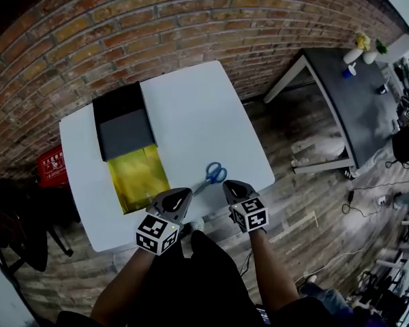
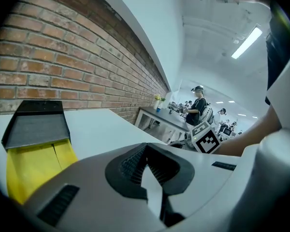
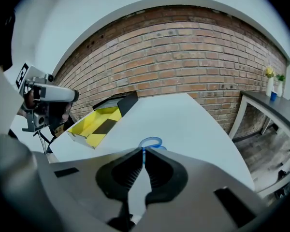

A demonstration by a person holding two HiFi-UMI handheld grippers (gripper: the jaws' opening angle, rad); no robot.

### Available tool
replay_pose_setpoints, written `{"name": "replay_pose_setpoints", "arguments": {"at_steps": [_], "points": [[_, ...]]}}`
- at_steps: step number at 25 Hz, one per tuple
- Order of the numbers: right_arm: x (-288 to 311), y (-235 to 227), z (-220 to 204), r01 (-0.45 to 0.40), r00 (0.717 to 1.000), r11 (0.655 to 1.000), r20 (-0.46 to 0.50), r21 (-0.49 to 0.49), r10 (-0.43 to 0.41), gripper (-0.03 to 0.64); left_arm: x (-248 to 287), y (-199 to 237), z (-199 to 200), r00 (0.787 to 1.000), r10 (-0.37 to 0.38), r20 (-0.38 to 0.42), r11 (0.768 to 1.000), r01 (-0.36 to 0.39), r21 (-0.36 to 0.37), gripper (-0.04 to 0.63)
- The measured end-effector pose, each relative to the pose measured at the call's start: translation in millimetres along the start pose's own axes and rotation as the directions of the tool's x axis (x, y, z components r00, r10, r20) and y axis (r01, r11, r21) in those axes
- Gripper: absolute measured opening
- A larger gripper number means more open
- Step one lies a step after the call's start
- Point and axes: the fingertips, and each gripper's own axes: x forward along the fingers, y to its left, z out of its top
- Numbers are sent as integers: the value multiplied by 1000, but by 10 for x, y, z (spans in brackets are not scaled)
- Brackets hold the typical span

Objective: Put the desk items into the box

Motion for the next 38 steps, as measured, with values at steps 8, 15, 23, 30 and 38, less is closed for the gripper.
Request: {"name": "replay_pose_setpoints", "arguments": {"at_steps": [8,15,23,30,38], "points": [[174,15,-41,20,1000,998,2,58,-20,25,151,10,-55,1000,-7,-27,1000,7,5,14],[101,9,-42,27,999,996,19,80,-29,25,408,-37,-184,997,-8,-74,999,11,35,14],[-39,-69,-75,25,999,995,42,94,-29,25,849,-148,-477,987,2,-158,996,12,88,15],[-155,-205,-154,27,998,993,55,113,-34,25,1085,-80,-745,971,73,-226,992,-48,116,92],[-230,-344,-235,35,998,992,54,122,-42,25,1285,42,-976,942,129,-309,985,-86,150,233]]}}
